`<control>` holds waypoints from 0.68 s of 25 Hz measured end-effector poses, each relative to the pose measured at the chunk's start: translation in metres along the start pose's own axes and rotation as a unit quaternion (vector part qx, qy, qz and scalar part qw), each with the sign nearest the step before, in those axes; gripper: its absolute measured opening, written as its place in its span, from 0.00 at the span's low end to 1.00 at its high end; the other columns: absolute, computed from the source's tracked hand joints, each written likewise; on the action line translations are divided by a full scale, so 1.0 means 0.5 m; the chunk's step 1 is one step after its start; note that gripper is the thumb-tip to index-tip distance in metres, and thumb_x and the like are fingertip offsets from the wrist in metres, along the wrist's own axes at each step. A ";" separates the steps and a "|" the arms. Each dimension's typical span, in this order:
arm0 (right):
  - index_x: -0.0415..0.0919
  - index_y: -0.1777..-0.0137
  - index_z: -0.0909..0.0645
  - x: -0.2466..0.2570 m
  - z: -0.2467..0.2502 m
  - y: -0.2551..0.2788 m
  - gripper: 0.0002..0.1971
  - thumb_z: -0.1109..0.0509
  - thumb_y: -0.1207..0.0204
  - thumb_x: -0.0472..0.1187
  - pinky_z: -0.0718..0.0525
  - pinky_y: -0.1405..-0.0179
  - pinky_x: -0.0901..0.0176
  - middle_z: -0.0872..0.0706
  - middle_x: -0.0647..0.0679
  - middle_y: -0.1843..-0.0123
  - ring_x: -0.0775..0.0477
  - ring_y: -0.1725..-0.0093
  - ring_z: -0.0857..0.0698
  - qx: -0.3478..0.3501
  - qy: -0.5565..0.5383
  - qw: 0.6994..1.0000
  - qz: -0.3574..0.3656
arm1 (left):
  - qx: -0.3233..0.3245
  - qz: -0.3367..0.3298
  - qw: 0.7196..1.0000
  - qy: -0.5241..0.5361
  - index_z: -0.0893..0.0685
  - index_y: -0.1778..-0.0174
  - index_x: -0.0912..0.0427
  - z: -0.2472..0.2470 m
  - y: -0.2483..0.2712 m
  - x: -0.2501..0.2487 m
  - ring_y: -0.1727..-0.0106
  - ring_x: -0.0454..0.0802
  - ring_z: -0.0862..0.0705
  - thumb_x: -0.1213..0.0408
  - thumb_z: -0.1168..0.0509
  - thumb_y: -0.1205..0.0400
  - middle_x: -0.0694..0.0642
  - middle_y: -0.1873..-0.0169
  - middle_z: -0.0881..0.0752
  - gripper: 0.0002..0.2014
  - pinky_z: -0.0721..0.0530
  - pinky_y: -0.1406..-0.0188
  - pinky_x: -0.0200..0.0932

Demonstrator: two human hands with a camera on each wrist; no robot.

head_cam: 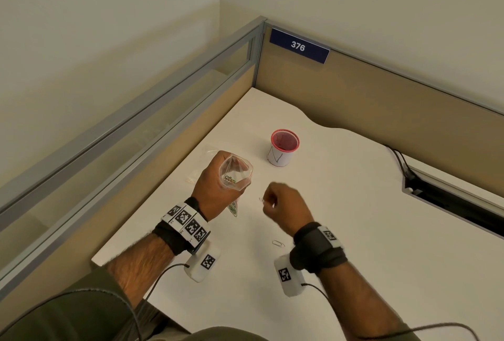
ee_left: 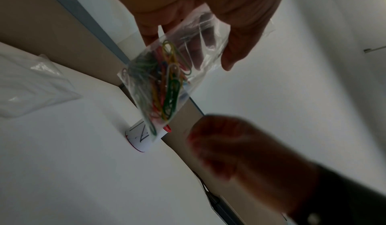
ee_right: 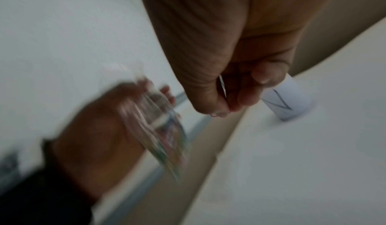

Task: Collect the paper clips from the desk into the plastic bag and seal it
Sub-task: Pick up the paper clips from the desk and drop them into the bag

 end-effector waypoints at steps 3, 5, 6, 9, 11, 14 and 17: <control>0.45 0.56 0.18 0.077 0.109 0.012 0.01 0.30 0.25 0.38 0.19 0.62 0.64 0.17 0.51 0.59 0.53 0.62 0.20 -0.139 -0.087 0.983 0.077 | -0.003 -0.006 1.000 -0.007 0.21 0.45 0.53 -0.006 -0.001 0.004 0.42 0.45 0.13 0.67 0.22 0.25 0.51 0.48 0.12 0.18 0.16 0.40 0.39; 0.46 0.55 0.17 0.126 0.152 0.011 0.02 0.29 0.25 0.38 0.17 0.61 0.65 0.16 0.52 0.59 0.53 0.61 0.19 -0.177 -0.108 0.970 0.124 | 0.001 -0.008 1.000 -0.015 0.21 0.43 0.54 -0.011 -0.003 0.006 0.41 0.49 0.13 0.64 0.21 0.25 0.51 0.48 0.13 0.19 0.14 0.40 0.44; 0.45 0.54 0.16 0.144 0.160 0.009 0.01 0.28 0.24 0.39 0.17 0.61 0.64 0.16 0.52 0.59 0.53 0.61 0.19 -0.173 -0.107 0.969 0.138 | 0.005 -0.009 1.000 -0.015 0.22 0.44 0.50 -0.014 -0.003 0.004 0.41 0.50 0.13 0.62 0.21 0.26 0.49 0.48 0.13 0.20 0.14 0.41 0.45; 0.43 0.51 0.14 0.166 0.149 0.007 0.05 0.29 0.22 0.42 0.14 0.59 0.58 0.15 0.48 0.57 0.51 0.59 0.18 -0.128 -0.095 0.976 0.145 | 0.019 -0.020 1.000 -0.007 0.25 0.47 0.40 -0.018 -0.004 -0.001 0.42 0.49 0.13 0.58 0.24 0.29 0.45 0.50 0.14 0.20 0.14 0.43 0.46; 0.43 0.49 0.13 0.160 0.142 0.016 0.07 0.29 0.22 0.44 0.15 0.58 0.59 0.14 0.48 0.56 0.51 0.58 0.18 -0.128 -0.103 0.975 0.150 | 0.019 -0.028 0.999 -0.007 0.25 0.47 0.40 -0.017 -0.002 -0.004 0.43 0.47 0.13 0.59 0.24 0.29 0.45 0.51 0.14 0.20 0.14 0.45 0.45; 0.42 0.52 0.13 0.113 0.152 0.028 0.04 0.28 0.22 0.40 0.19 0.58 0.69 0.14 0.50 0.58 0.54 0.60 0.18 -0.195 -0.120 0.961 0.155 | 0.000 -0.026 1.000 0.003 0.21 0.46 0.48 -0.017 -0.002 -0.004 0.43 0.47 0.12 0.62 0.21 0.28 0.50 0.49 0.12 0.19 0.14 0.41 0.46; 0.43 0.54 0.15 0.013 0.122 0.031 0.02 0.29 0.23 0.39 0.21 0.59 0.65 0.16 0.51 0.59 0.52 0.61 0.19 -0.144 -0.062 0.986 0.063 | -0.008 -0.020 1.000 0.015 0.20 0.46 0.57 -0.016 0.001 -0.005 0.43 0.48 0.12 0.70 0.22 0.26 0.54 0.48 0.11 0.17 0.14 0.37 0.48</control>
Point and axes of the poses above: each hand's wrist, its own y-axis away from the middle knuckle, its own z-axis out of the back of the hand, x = y × z, the point moved 1 cm from there along -y, towards the middle knuckle
